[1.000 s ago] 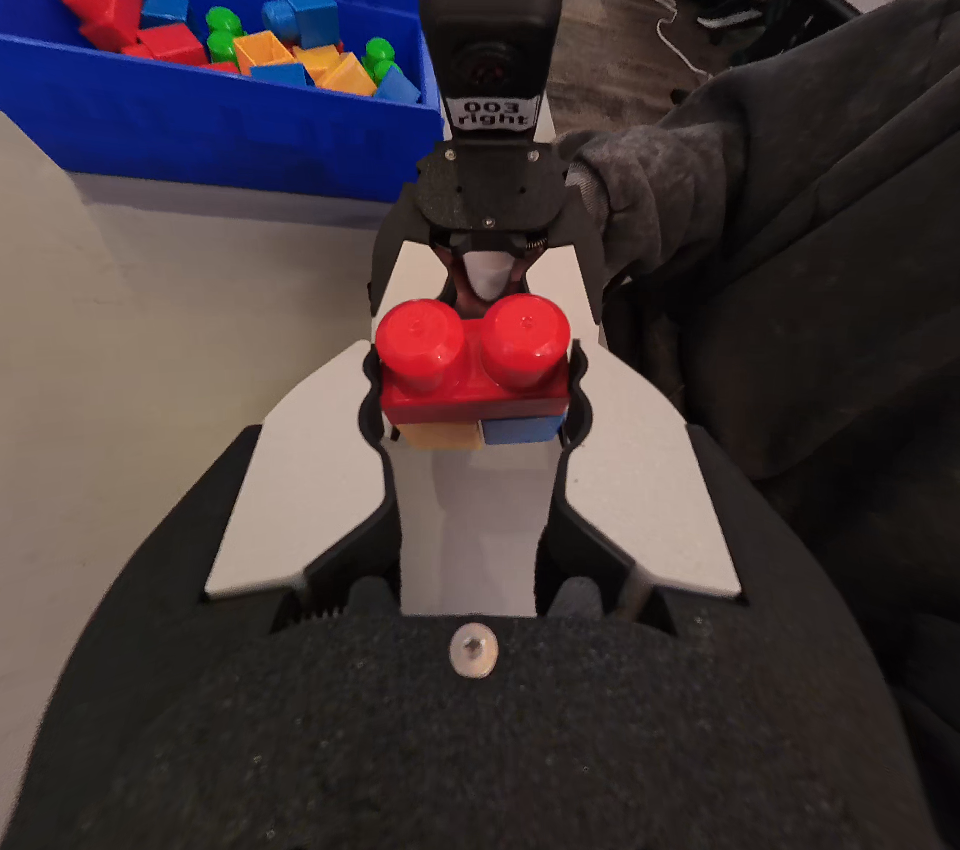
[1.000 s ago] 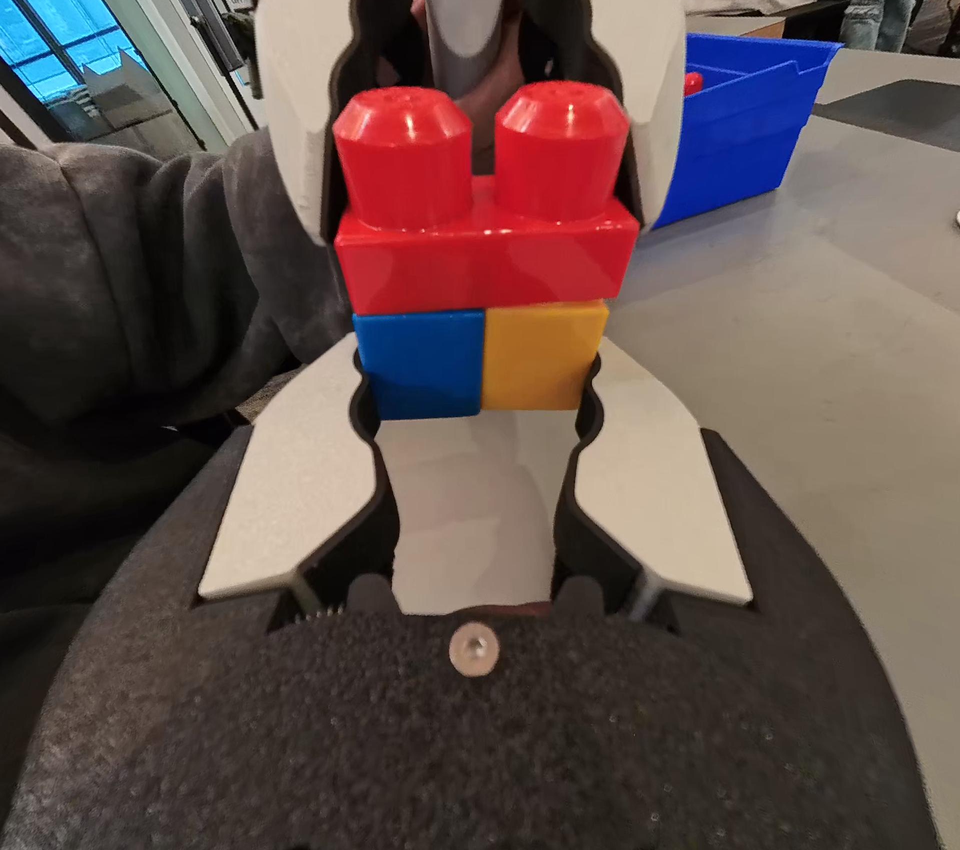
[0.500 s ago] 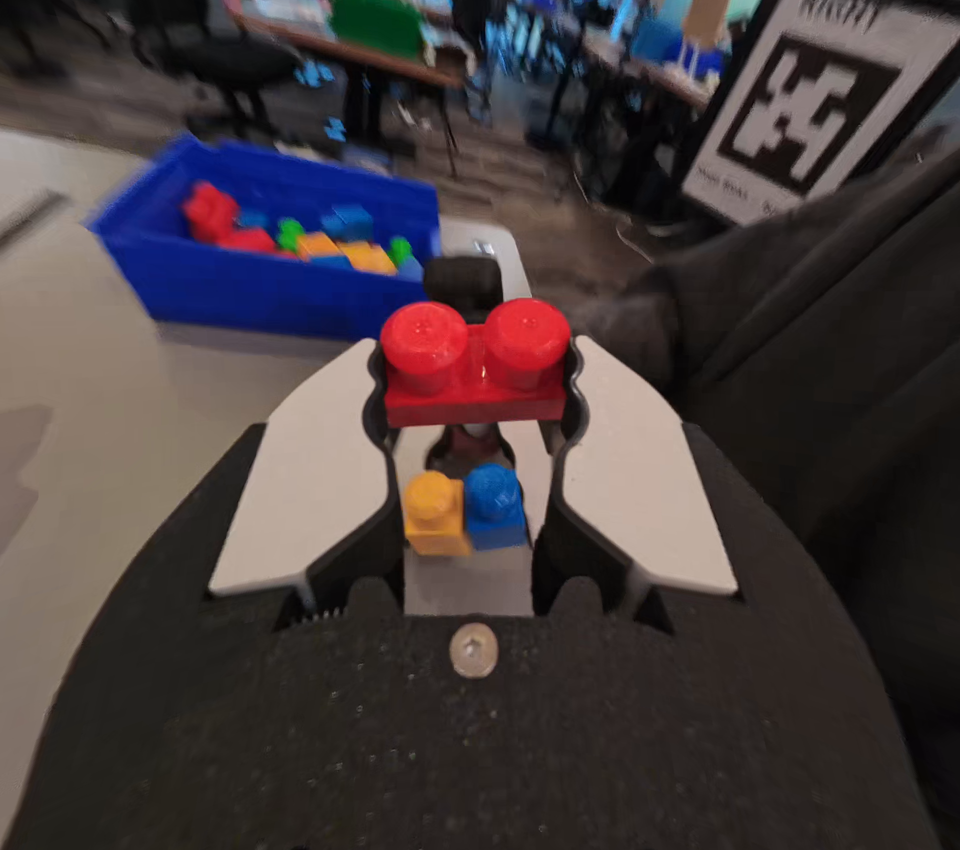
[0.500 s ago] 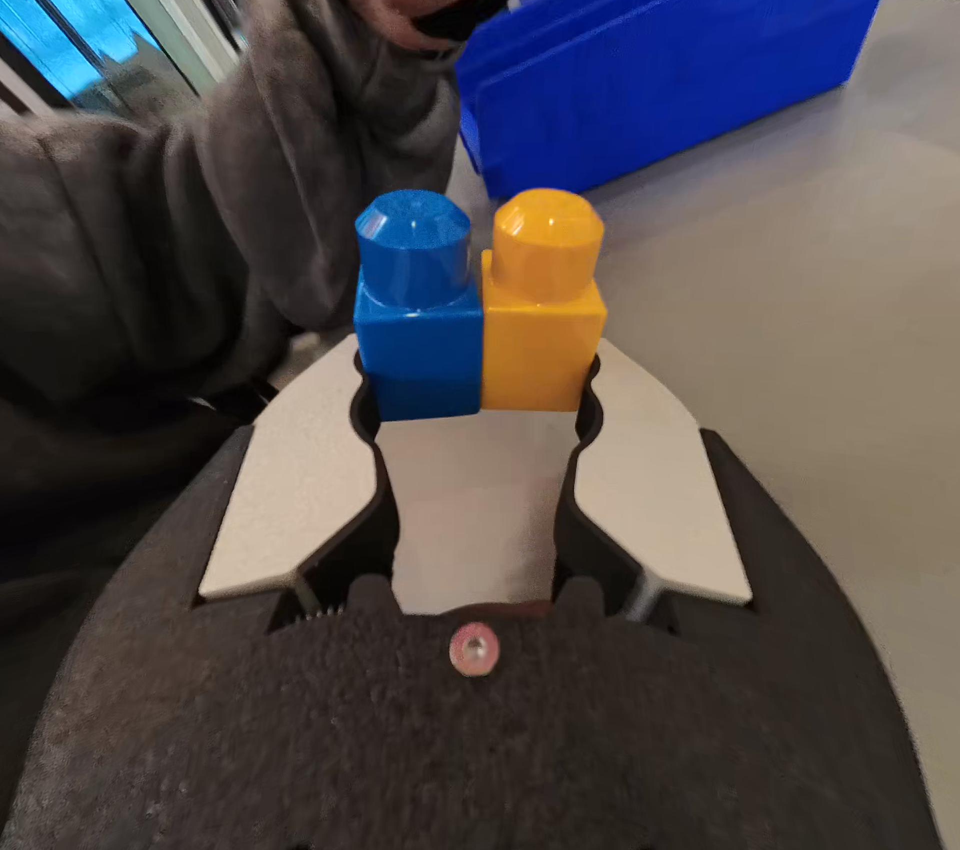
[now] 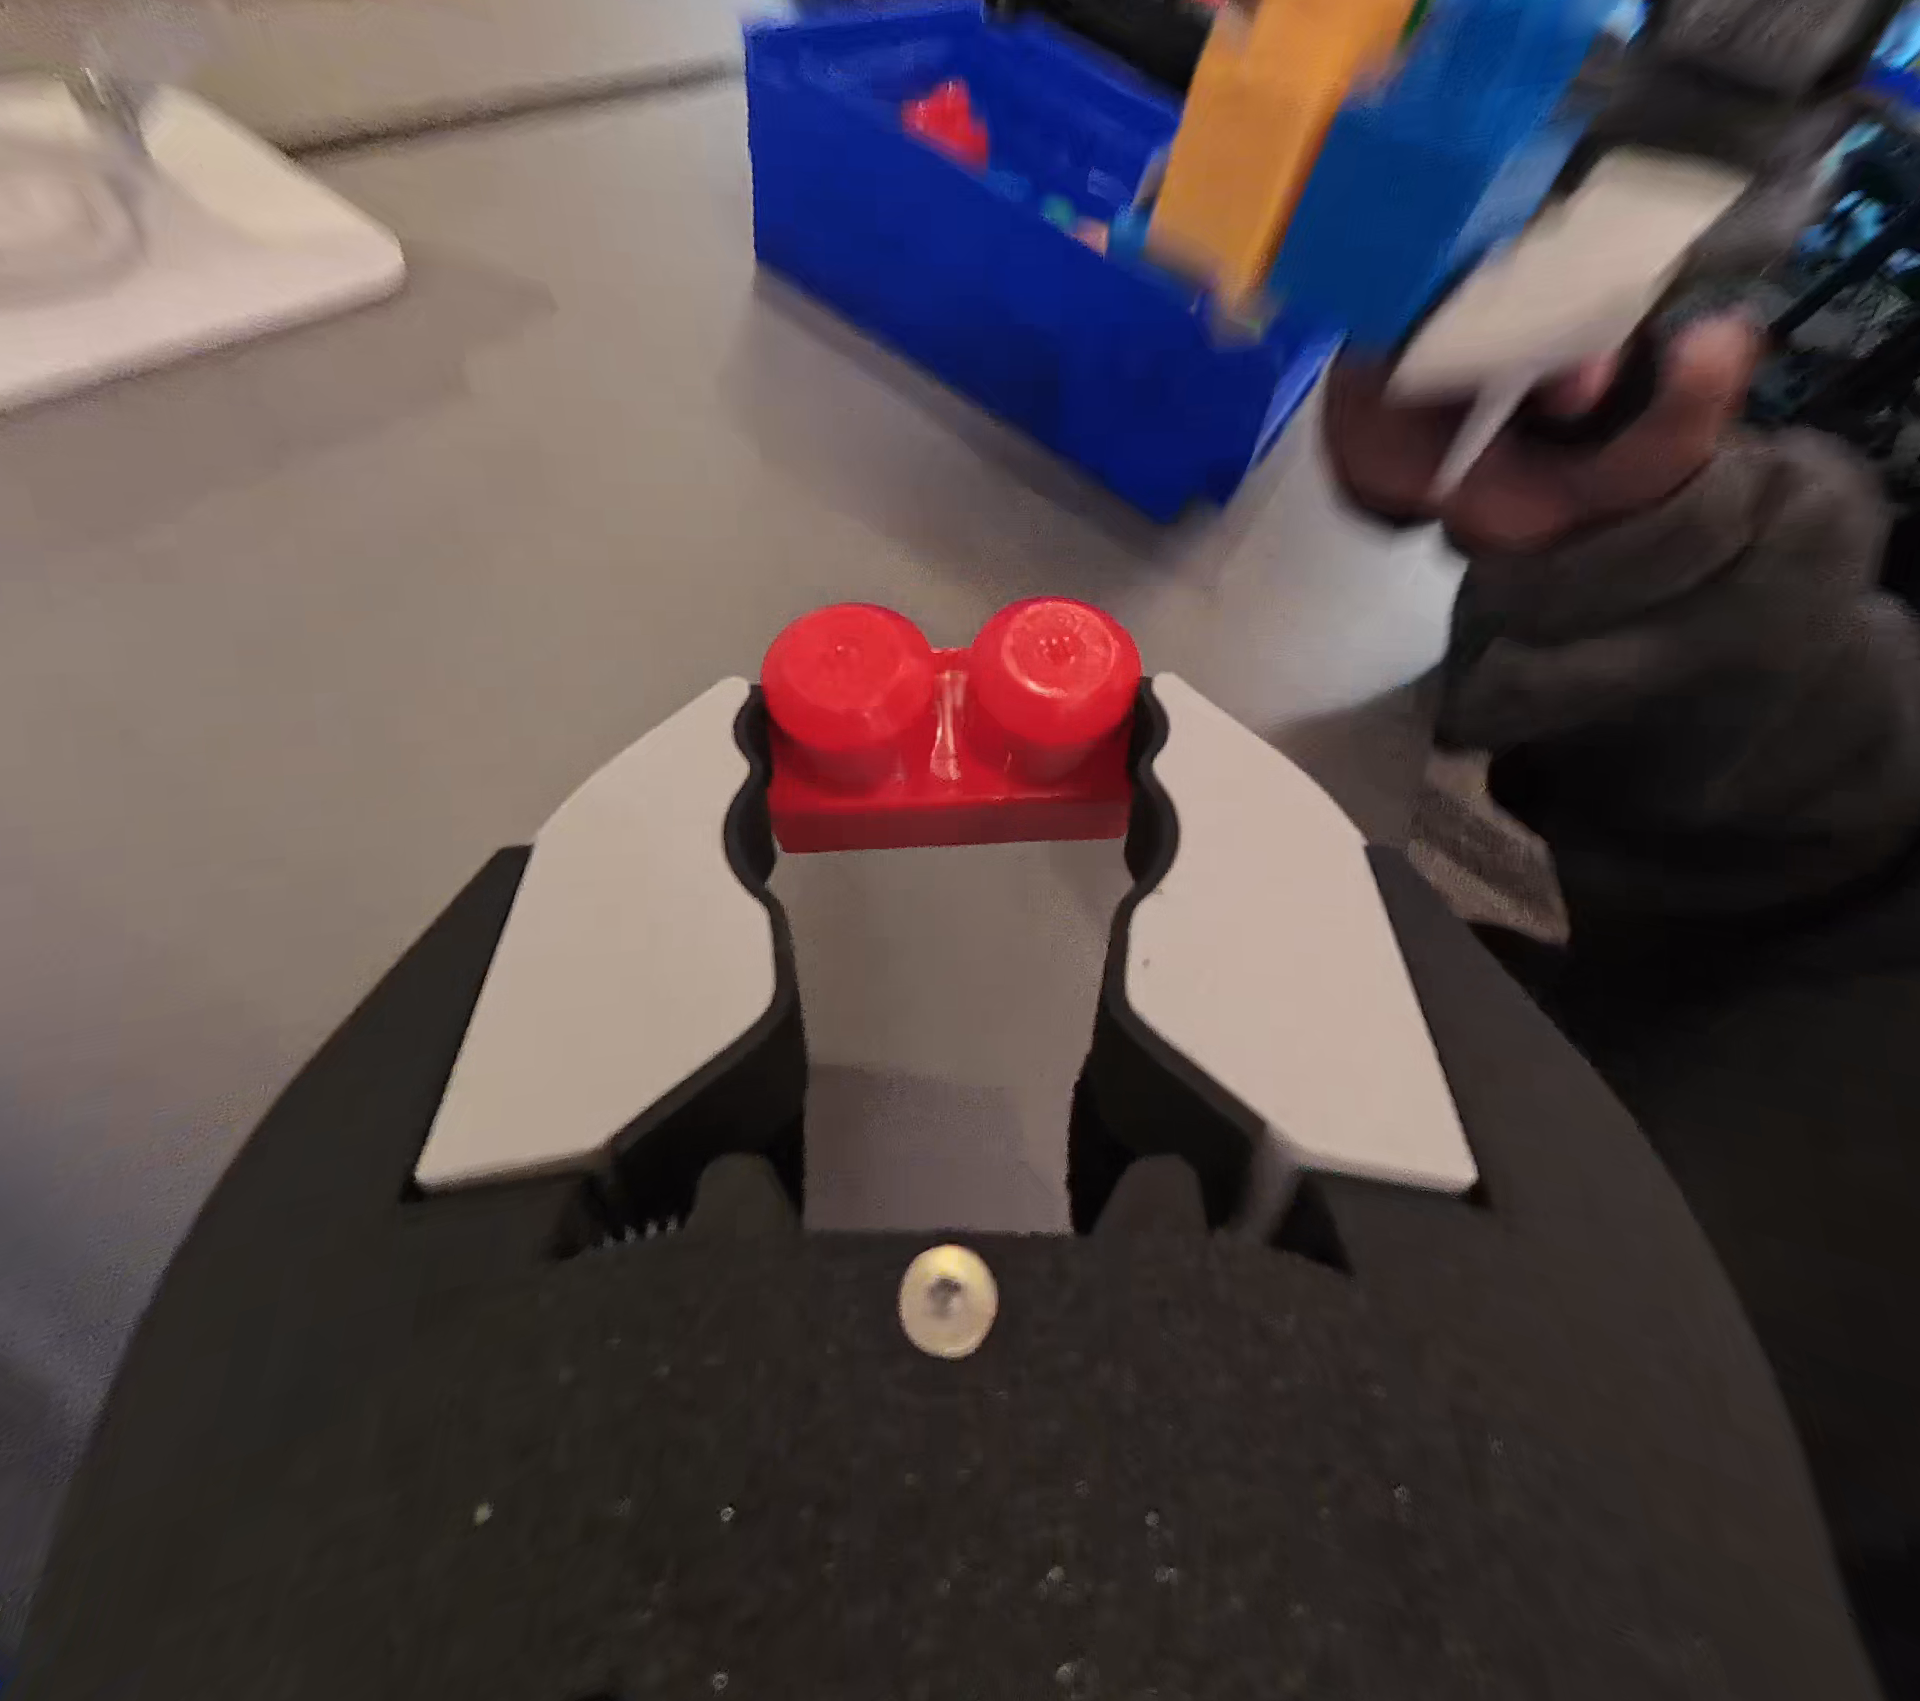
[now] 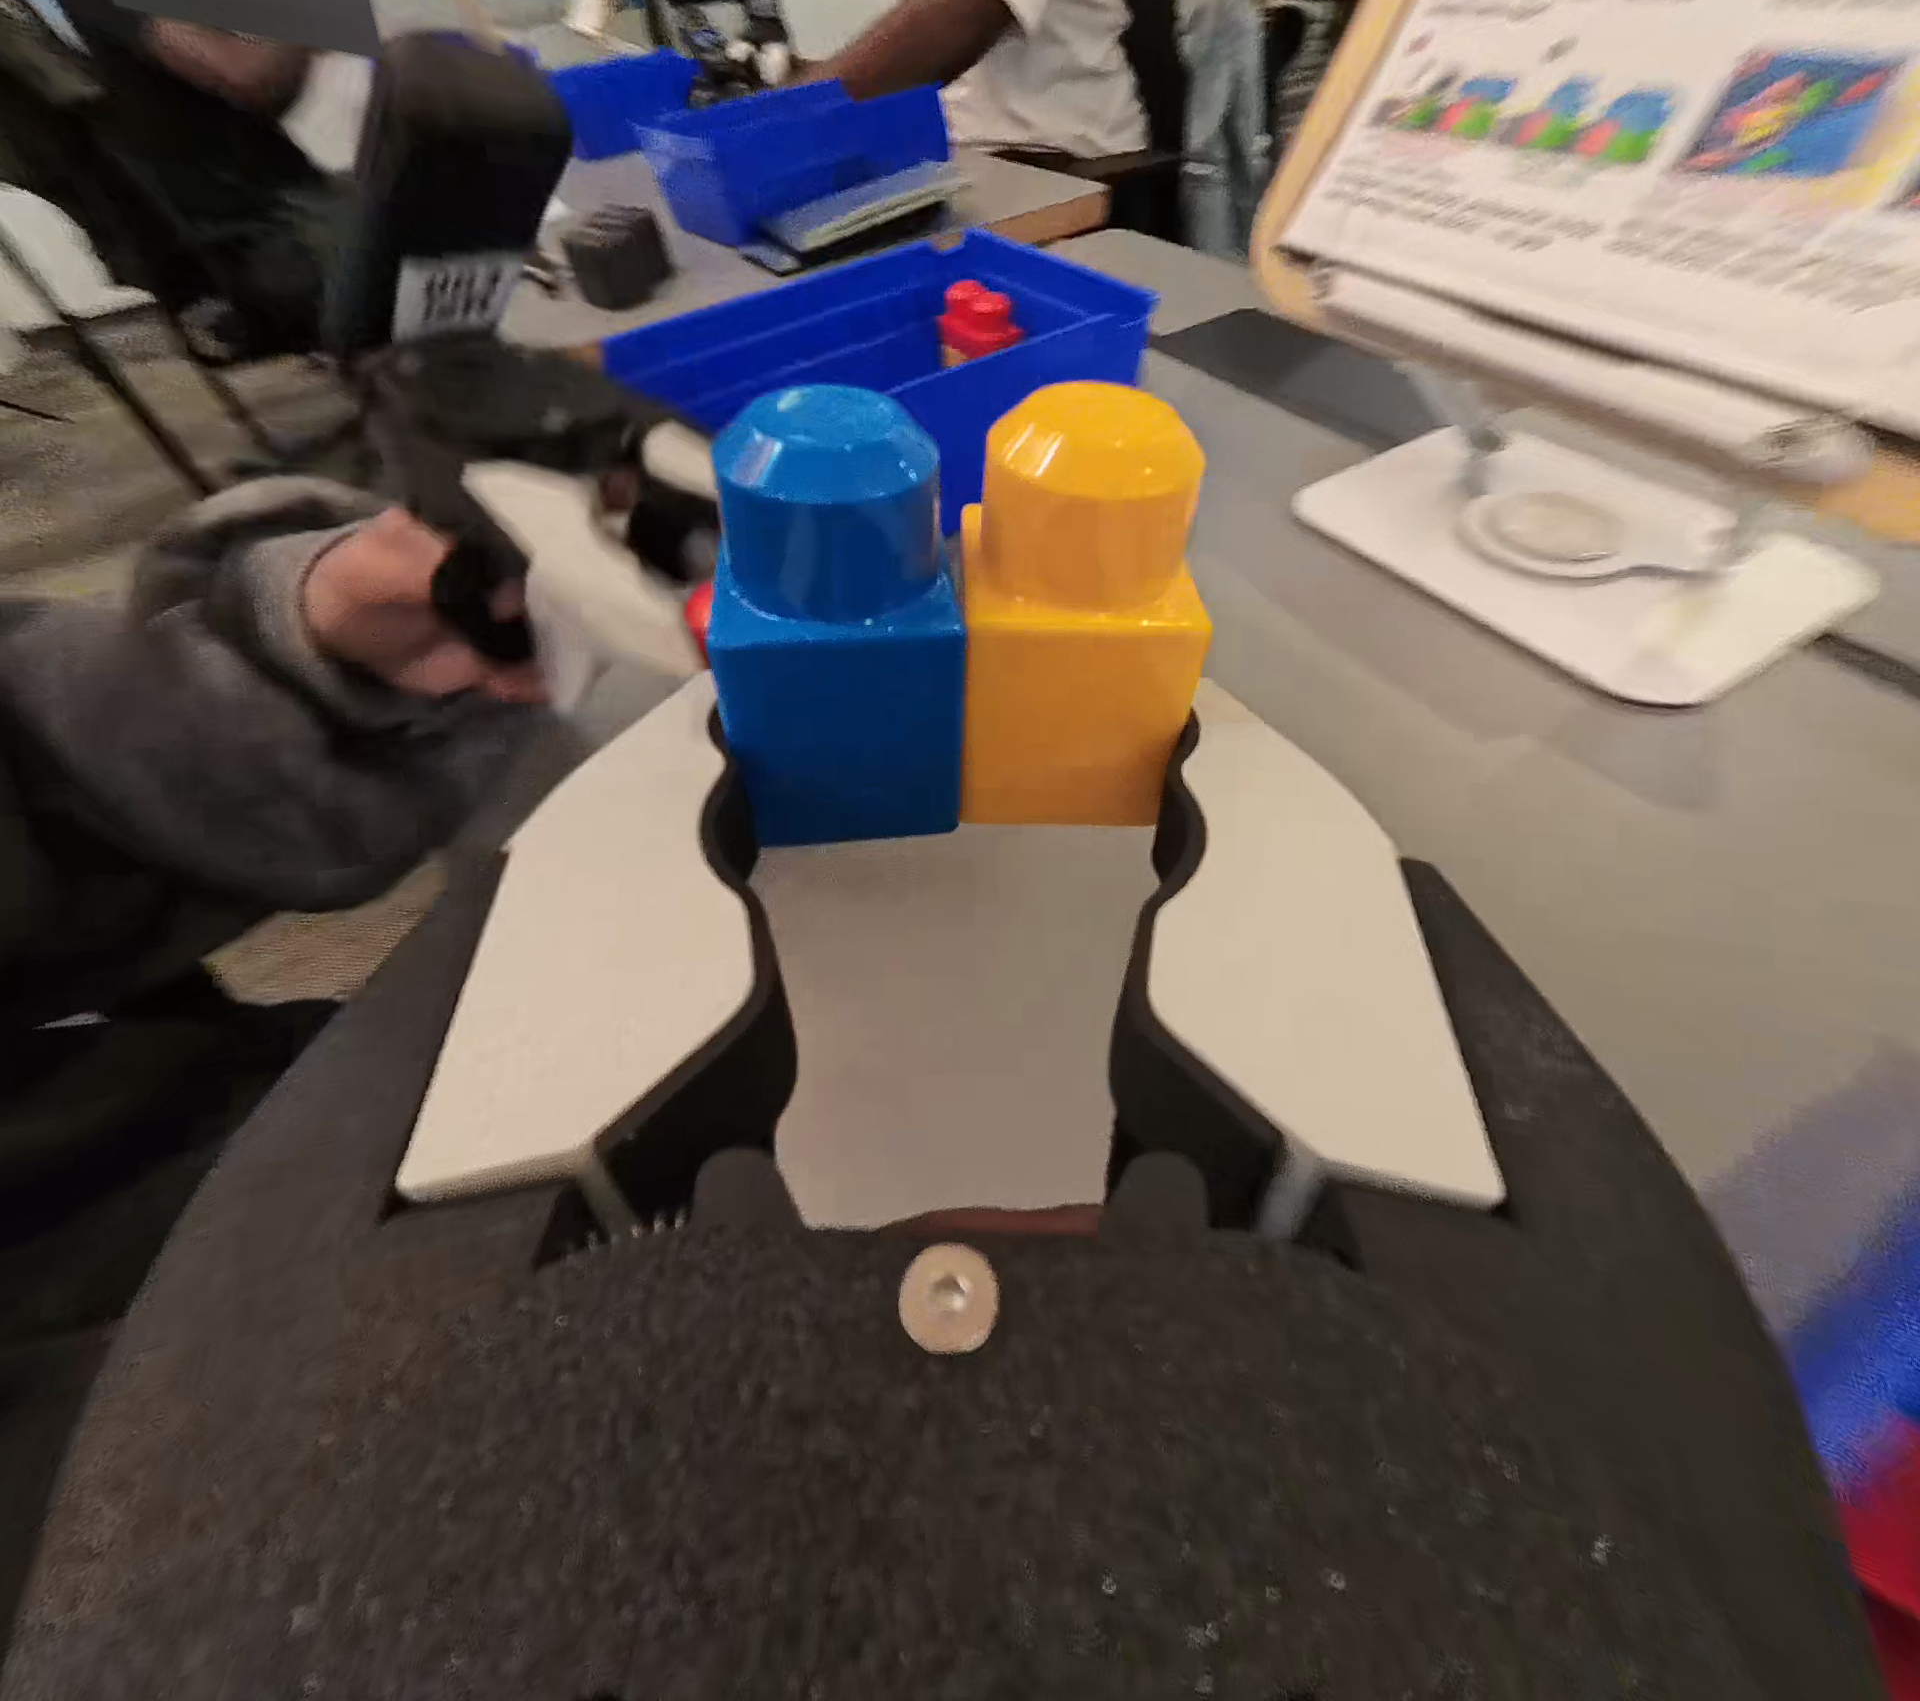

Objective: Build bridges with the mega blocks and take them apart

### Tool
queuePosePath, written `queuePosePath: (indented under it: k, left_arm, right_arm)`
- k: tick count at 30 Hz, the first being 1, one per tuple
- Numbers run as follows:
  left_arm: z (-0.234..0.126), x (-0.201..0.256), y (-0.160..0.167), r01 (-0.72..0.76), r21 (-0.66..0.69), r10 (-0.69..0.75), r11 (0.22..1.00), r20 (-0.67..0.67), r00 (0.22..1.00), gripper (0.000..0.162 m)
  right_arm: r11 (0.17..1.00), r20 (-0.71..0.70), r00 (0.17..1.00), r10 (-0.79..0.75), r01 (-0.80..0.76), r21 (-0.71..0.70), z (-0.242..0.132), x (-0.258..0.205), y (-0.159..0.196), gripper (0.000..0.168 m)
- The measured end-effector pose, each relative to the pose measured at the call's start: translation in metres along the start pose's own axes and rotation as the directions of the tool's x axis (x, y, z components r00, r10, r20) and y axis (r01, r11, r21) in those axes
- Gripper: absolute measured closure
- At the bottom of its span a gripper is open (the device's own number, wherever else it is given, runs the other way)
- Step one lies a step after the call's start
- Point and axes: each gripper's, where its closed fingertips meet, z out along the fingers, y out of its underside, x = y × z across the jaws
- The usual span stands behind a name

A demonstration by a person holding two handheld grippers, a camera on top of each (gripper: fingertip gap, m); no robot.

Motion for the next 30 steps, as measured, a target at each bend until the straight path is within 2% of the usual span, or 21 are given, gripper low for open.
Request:
queuePosePath:
  k: [3,6,8,9,12,15,18,21,24,30]
  left_arm:
    - [0.013,0.01,0.048,0.062,-0.117,-0.068,0.991,-0.047,0.997,0.096]
    - [0.015,0.013,0.059,0.093,-0.144,-0.105,0.985,-0.078,0.991,0.096]
    - [0.014,0.012,0.059,0.068,-0.158,-0.079,0.985,-0.068,0.995,0.096]
    - [0.013,0.011,0.058,0.056,-0.154,-0.066,0.987,-0.058,0.996,0.096]
    - [0.013,0.017,0.06,0.041,-0.168,-0.054,0.985,-0.072,0.996,0.096]
    - [0.017,0.022,0.061,0.008,-0.187,-0.021,0.982,-0.072,0.997,0.096]
    - [0.02,0.027,0.067,-0.049,-0.222,0.036,0.974,-0.062,0.997,0.096]
    - [0.023,0.035,0.069,-0.097,-0.237,0.083,0.967,-0.07,0.994,0.096]
    - [0.025,0.043,0.07,-0.107,-0.244,0.086,0.964,-0.093,0.992,0.096]
    - [0.024,0.044,0.073,-0.102,-0.258,0.078,0.961,-0.102,0.992,0.096]
  right_arm:
    - [0.993,-0.197,0.978,-0.074,0.054,-0.107,-0.052,0.037,-0.013,0.092]
    - [0.947,-0.407,0.899,-0.165,0.029,-0.32,-0.122,0.099,0.008,0.092]
    - [0.836,-0.464,0.84,-0.282,-0.023,-0.548,-0.163,0.138,0.044,0.092]
    - [0.761,-0.439,0.845,-0.305,-0.061,-0.646,-0.174,0.149,0.063,0.092]
    - [0.628,-0.306,0.924,-0.228,-0.101,-0.771,-0.169,0.158,0.102,0.092]
    - [0.47,-0.247,0.922,-0.3,-0.082,-0.879,-0.169,0.184,0.121,0.092]
    - [0.434,-0.274,0.913,-0.301,-0.124,-0.892,-0.164,0.224,0.119,0.092]
    - [0.397,-0.303,0.924,-0.233,-0.194,-0.897,-0.154,0.261,0.121,0.092]
    - [0.295,-0.316,0.934,-0.168,-0.259,-0.92,-0.147,0.286,0.13,0.092]
    - [0.101,-0.417,0.909,0.001,-0.415,-0.904,-0.139,0.302,0.153,0.091]
